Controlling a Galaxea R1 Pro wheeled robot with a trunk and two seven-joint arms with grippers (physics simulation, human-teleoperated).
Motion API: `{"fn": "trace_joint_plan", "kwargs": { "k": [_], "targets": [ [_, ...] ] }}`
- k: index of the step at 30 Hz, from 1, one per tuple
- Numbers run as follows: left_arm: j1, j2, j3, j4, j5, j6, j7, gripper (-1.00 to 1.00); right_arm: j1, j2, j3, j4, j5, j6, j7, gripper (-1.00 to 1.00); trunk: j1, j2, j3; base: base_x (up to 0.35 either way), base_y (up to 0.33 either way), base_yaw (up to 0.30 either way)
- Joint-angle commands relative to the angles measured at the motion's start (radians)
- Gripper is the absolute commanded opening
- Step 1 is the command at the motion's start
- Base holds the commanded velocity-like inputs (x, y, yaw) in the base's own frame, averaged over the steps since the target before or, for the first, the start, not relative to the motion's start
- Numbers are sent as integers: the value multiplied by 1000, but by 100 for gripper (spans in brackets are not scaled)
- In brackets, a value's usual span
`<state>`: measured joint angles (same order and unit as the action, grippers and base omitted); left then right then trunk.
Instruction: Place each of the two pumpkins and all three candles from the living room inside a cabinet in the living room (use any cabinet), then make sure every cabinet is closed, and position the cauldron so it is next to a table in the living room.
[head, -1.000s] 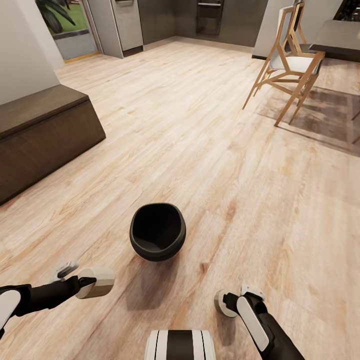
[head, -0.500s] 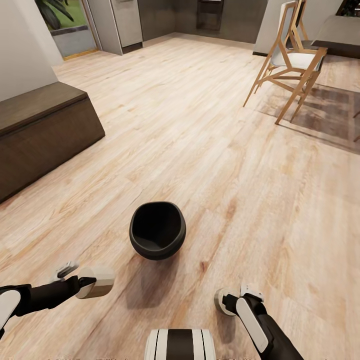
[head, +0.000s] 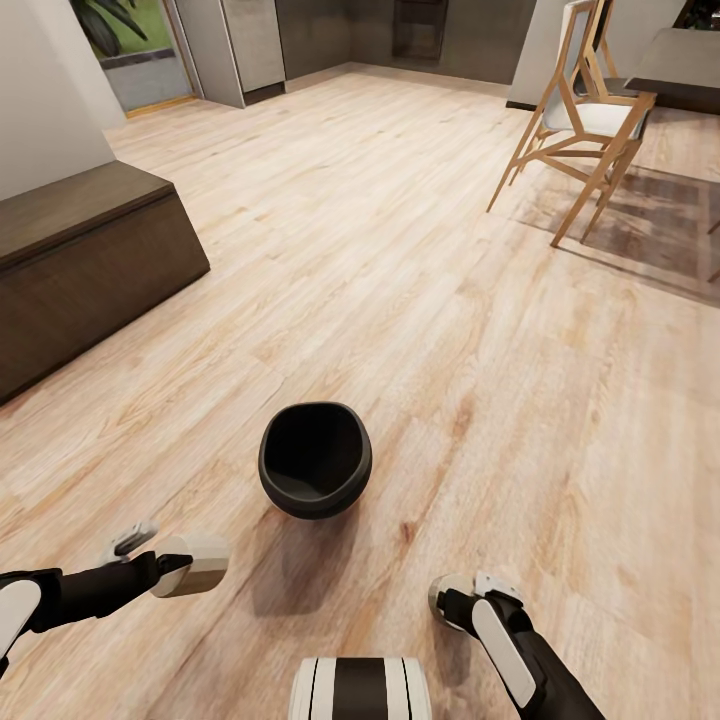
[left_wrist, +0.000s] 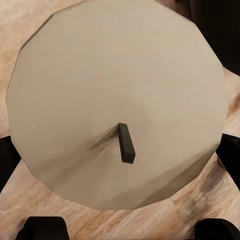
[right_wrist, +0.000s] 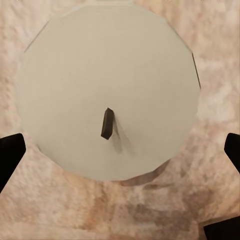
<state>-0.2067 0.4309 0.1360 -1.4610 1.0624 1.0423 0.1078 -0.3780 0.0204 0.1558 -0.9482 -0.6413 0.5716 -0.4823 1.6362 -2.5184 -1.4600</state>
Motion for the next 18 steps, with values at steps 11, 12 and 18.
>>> {"fn": "trace_joint_plan", "kwargs": {
  "k": [11,12,18],
  "targets": [
    [3,0,7,-1,11,4,10,-100,-1,1,2,0,-10,0,-10,100,0,0,-1,9,0,0],
    [4,0,7,-1,11,4,10,-100,0,1,2,0,-10,0,-10,100,0,0,-1,138,0,0],
    [4,0,8,-1,11,3,10,-100,0,1,3,1,-10,-1,-10,100,0,0,-1,86,0,0]
  ]
}}
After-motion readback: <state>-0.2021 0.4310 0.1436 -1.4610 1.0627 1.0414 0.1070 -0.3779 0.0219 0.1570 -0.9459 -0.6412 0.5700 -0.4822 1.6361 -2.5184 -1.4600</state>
